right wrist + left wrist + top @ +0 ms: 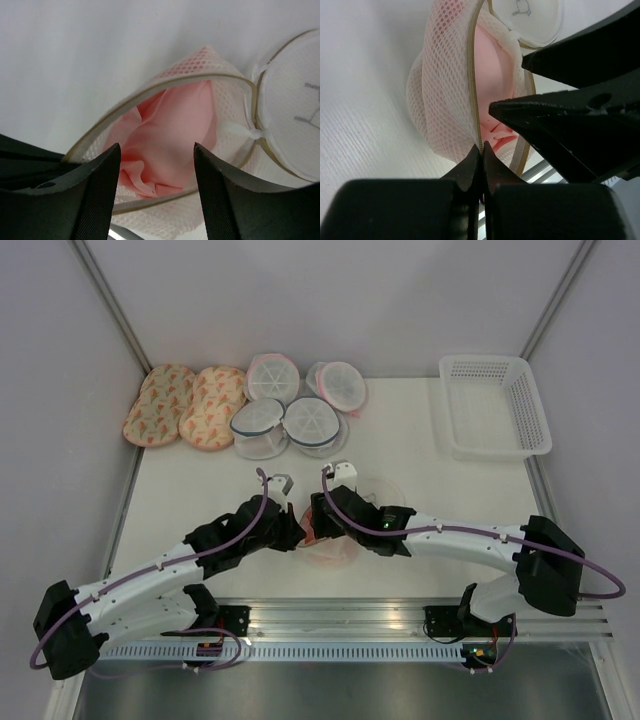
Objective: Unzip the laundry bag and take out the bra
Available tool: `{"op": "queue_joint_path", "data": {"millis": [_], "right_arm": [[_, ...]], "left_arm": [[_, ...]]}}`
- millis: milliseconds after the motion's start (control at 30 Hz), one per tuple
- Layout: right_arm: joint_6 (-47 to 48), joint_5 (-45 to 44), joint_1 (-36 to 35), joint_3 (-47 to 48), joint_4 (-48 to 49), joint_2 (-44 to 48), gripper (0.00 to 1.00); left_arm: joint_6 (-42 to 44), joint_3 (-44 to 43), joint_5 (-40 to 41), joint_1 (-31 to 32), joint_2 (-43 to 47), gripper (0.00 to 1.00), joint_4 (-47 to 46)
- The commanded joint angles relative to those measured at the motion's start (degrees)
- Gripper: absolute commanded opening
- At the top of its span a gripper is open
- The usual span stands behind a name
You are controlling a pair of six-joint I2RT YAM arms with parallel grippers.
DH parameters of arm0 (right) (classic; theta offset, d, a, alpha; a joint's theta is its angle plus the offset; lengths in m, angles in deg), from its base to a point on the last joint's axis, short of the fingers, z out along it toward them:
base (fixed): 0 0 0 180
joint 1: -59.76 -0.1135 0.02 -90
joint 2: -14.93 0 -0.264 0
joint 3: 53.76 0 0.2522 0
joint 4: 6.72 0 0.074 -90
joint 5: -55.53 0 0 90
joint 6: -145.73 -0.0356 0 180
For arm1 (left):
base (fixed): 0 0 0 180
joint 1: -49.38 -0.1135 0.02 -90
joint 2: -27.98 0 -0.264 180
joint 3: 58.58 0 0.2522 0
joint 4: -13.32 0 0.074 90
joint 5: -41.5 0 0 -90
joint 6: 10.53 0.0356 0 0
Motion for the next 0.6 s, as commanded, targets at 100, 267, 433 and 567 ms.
{"op": "queue_joint_path", "data": {"millis": [100,267,433,567], "right_arm": [[1.5,7.7,3.1,1.6,10.9,-4.2,0.65],[1.1,8.2,3.1,5.5,8.5,-10.6,0.61],[0.7,11.7,3.1,6.2,11.5,-14.0,0.56],[-0.6,16.7,3.1,6.0,16.4,-16.5,0.40]], "left_arm": [[-2.1,0.8,0.2,0.2,3.1,0.02,-2.2],[-2.5,0.5,0.9,0.2,4.8,0.02,-2.2],[-2.7,0.8,1.1,0.2,5.6,0.02,-2.5],[-3.2,1.3,0.7,0.2,5.4,0.02,-3.1]]}}
